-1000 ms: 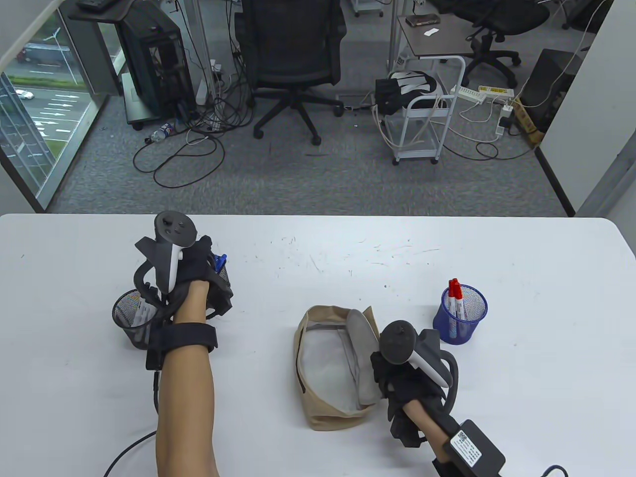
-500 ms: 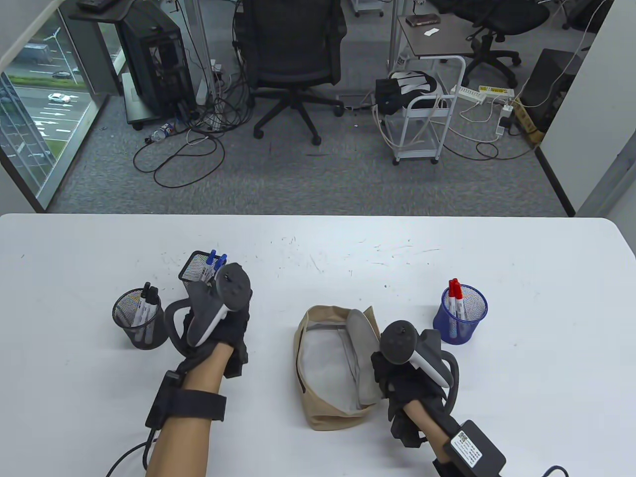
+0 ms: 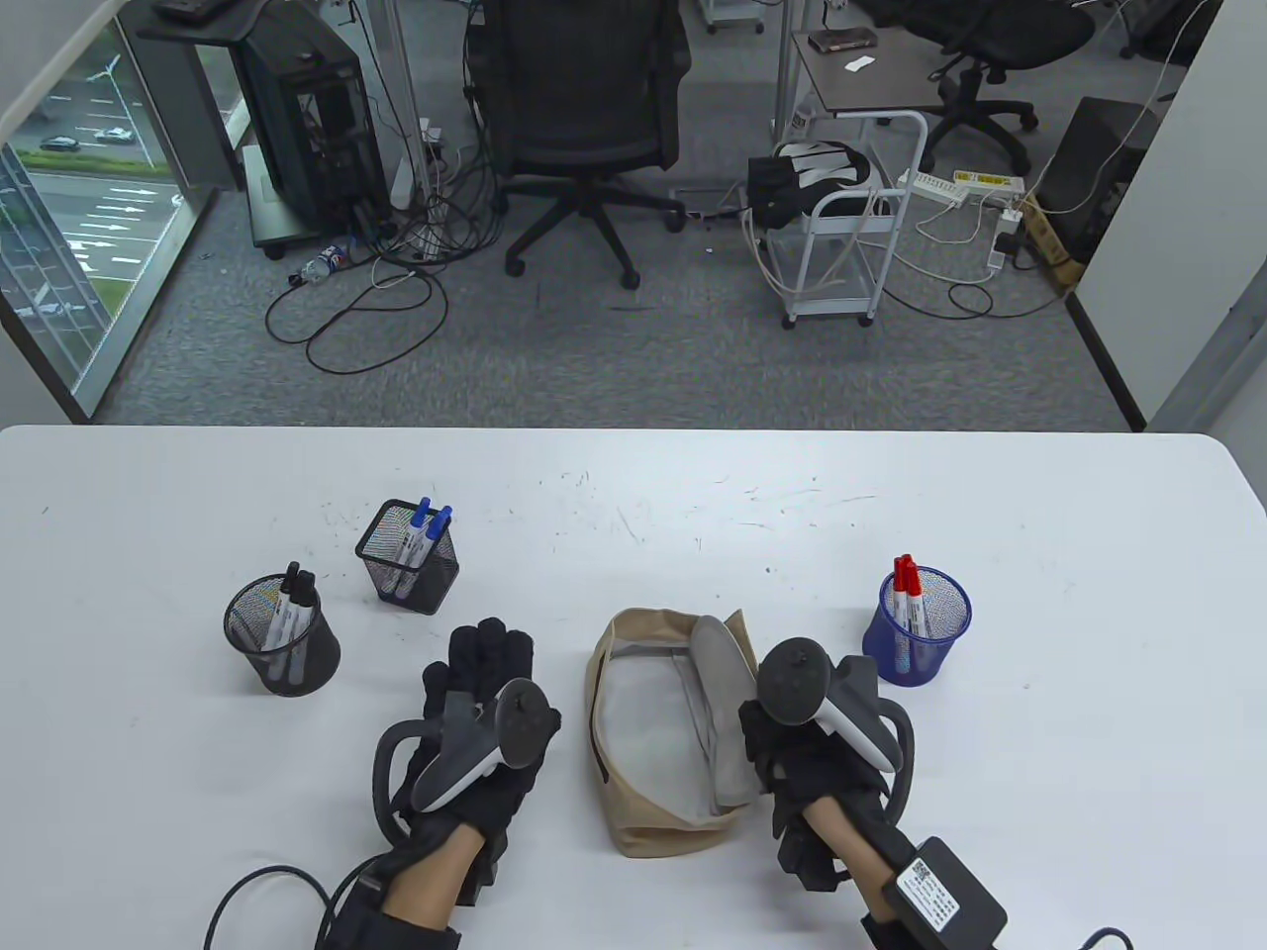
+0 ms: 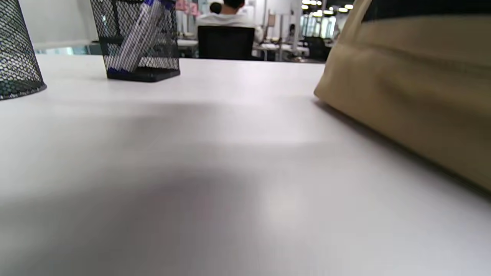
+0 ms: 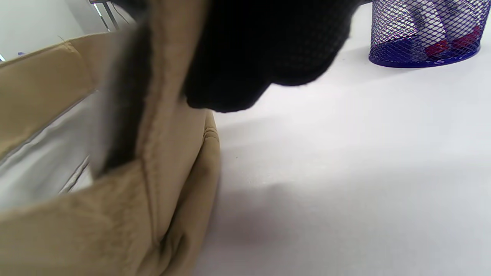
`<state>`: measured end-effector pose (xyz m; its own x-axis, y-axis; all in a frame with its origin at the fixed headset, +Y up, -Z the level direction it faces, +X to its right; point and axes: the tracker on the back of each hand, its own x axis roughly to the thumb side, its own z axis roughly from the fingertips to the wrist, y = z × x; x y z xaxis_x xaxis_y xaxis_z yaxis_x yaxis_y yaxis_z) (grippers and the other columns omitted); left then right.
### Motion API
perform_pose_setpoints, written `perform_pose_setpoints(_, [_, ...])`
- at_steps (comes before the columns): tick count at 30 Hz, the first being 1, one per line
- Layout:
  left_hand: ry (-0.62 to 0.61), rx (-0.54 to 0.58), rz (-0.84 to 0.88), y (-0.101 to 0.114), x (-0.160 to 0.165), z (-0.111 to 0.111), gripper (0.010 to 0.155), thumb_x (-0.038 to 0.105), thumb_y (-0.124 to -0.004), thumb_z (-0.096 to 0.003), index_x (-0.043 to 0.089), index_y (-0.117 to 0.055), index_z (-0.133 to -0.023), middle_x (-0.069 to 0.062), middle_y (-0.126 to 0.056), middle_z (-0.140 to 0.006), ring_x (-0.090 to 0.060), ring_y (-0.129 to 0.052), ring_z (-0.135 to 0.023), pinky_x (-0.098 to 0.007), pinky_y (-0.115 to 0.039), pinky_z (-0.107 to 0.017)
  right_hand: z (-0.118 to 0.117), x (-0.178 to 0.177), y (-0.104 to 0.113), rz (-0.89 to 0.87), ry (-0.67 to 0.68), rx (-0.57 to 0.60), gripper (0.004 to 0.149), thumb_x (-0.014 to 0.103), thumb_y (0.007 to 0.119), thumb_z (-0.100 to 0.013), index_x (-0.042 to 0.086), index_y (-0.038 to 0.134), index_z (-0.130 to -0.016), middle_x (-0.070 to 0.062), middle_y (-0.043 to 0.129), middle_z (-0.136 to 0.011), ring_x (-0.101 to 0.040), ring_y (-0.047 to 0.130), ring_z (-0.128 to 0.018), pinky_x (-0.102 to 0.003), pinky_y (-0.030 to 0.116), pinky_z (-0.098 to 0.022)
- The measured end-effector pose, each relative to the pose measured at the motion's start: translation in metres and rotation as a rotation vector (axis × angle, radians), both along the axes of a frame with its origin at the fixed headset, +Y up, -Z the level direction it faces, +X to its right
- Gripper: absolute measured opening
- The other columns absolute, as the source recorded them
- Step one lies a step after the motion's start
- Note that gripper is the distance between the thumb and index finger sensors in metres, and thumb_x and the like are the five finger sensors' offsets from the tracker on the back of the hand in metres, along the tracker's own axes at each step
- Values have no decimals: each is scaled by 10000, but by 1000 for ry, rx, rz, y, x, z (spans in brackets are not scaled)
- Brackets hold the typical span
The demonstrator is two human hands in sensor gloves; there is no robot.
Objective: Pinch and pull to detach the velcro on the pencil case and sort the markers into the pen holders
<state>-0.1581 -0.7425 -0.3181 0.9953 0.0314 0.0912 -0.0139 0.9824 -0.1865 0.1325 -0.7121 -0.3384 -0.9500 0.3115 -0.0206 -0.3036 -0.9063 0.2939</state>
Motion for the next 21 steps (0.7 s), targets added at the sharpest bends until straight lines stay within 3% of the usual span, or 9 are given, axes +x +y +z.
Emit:
perform_pose_setpoints(7, [22, -50, 11, -17, -2, 4, 849, 567, -436, -504, 206, -100, -1195, -85, -35, -1245, -364, -35, -1093, -554, -174, -765, 0, 0, 0, -2, -7, -6, 587, 294, 829, -506, -51, 690, -960, -150, 1017, -691, -172, 1052, -239, -293, 886, -173])
perform_pose_setpoints(13, [27, -27, -4, -19, -3, 5, 847, 561, -451, -506, 198, -125, -1197, -92, -59, -1247, -373, -58, -1093, -560, -198, -765, 2, 5, 7, -25, -24, -23, 680, 403, 822, -503, -30, 652, -998, -183, 978, -769, -220, 1061, -335, -327, 891, -232])
perform_pose_setpoints(17, [27, -17, 5, -20, -4, 8, 850, 556, -459, -507, 187, -121, -1193, -100, -57, -1242, -382, -59, -1088, -565, -203, -761, 10, 8, 21, -27, -34, 28, 731, 443, 806, -503, -9, 597, -1037, -218, 908, -872, -292, 1051, -500, -396, 888, -332])
perform_pose_setpoints(21, [32, -29, 12, -20, -7, 12, 849, 553, -461, -506, 178, -139, -1196, -109, -76, -1243, -390, -75, -1085, -569, -215, -758, 21, 15, 36, -83, -35, 104, 695, 439, 690, -538, 43, 525, -1085, -229, 784, -1008, -382, 957, -730, -510, 827, -473])
